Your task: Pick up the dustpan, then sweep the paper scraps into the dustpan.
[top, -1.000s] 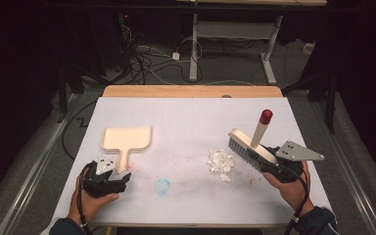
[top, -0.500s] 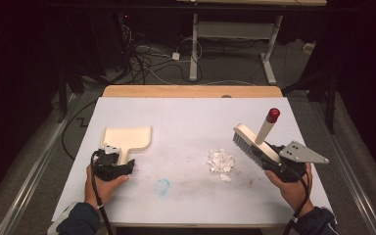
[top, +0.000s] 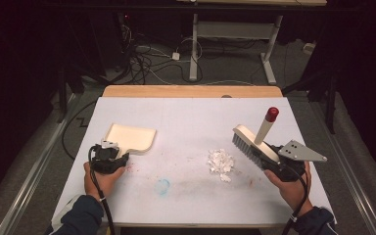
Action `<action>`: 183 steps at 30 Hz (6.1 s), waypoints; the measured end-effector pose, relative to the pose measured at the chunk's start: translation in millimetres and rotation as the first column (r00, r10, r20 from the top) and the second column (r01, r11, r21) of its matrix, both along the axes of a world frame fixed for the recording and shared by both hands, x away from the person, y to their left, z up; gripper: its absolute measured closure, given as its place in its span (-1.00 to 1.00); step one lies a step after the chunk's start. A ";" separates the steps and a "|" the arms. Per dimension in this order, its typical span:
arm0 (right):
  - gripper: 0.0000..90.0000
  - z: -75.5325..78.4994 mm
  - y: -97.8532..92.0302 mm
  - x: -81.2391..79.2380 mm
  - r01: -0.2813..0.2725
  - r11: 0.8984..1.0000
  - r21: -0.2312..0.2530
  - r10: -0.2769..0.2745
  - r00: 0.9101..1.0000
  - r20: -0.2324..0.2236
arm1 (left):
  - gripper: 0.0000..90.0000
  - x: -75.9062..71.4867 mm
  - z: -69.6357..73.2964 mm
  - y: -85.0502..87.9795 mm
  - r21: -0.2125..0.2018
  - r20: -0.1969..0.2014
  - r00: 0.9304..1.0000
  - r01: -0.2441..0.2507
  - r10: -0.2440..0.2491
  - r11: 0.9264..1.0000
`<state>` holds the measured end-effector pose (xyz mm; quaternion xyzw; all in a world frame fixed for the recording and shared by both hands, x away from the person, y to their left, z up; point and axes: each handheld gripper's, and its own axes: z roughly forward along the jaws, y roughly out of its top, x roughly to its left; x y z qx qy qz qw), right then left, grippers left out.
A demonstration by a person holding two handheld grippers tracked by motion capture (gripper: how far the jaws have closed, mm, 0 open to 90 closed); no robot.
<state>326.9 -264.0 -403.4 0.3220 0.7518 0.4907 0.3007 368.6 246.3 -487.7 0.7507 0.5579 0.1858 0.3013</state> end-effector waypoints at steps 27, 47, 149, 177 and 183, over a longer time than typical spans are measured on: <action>0.50 -6.3 -4.0 8.4 0.036 0.999 -0.016 -0.036 0.999 -0.027 | 0.42 6.3 6.7 -0.1 0.059 -0.009 0.996 0.086 -0.085 0.995; 0.50 -6.5 -9.0 7.8 0.046 0.999 -0.014 -0.047 0.999 -0.020 | 0.42 1.2 17.0 -2.9 0.102 0.011 0.991 0.130 -0.132 0.986; 0.47 -55.7 60.6 22.6 0.134 0.990 0.051 -0.123 0.975 -0.183 | 0.41 -66.5 32.4 -105.2 0.086 -0.072 0.722 0.692 -0.688 0.717; 0.49 -58.5 73.8 30.2 0.130 0.987 0.097 -0.112 0.978 -0.177 | 0.41 -58.7 33.0 -136.0 0.062 -0.093 0.713 0.701 -0.695 0.710; 0.49 -58.4 75.5 25.0 0.094 0.990 0.106 -0.075 0.982 -0.173 | 0.41 -57.4 33.0 -143.0 0.060 -0.097 0.712 0.701 -0.695 0.710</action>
